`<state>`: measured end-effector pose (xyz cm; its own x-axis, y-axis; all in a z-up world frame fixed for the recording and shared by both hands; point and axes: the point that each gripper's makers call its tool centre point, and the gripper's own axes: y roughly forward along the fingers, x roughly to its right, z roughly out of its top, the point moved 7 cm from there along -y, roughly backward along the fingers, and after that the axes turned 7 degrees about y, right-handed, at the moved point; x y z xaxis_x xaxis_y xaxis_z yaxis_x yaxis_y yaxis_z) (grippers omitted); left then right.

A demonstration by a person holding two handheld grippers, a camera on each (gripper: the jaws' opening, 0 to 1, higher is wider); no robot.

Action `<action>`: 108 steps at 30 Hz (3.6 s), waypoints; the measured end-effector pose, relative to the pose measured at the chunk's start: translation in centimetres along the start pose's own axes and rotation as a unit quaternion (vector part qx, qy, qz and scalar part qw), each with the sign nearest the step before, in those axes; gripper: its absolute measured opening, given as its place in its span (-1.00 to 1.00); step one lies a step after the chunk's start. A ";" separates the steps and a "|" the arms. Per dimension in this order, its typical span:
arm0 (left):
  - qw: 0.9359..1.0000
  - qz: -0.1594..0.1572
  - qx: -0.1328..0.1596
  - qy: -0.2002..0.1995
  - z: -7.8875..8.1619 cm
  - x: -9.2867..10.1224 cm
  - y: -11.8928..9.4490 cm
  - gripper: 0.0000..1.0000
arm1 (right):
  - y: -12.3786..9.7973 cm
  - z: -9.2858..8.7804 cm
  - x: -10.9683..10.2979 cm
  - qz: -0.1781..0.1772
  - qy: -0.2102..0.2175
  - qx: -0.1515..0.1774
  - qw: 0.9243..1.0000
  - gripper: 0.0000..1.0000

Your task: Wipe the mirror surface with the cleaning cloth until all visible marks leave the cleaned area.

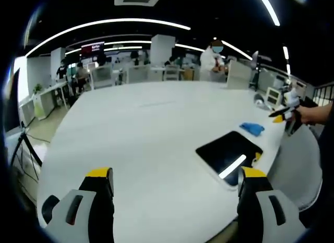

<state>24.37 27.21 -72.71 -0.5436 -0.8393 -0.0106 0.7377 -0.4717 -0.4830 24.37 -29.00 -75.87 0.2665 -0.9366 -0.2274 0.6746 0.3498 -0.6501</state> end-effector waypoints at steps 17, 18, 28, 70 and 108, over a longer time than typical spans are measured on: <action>1.000 0.001 0.005 0.002 0.5 -0.2 -0.1 0.99 | 0.0 0.4 0.1 0.003 -0.007 -0.001 1.000 0.66; 1.000 0.001 0.006 0.002 0.5 -0.2 -0.1 0.99 | 0.0 0.4 0.1 0.003 -0.006 -0.002 1.000 0.66; 1.000 -0.005 0.002 0.007 0.7 -0.4 0.1 0.99 | -0.1 1.2 -0.3 0.004 -0.004 0.006 1.000 0.66; 1.000 0.004 -0.001 -0.011 -0.8 0.2 -0.8 0.99 | 10.7 0.9 -2.7 -0.055 -0.029 -0.080 0.995 -0.97; 1.000 -0.017 -0.009 -0.006 -1.6 0.4 -0.5 0.99 | 15.4 2.3 -12.1 0.005 0.059 -0.095 0.994 -0.98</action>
<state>23.15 27.59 -73.82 -0.5632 -0.8262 0.0158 0.7114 -0.4945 -0.4994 33.09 -12.24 -81.45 0.1824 -0.9325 -0.3117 0.5277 0.3603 -0.7692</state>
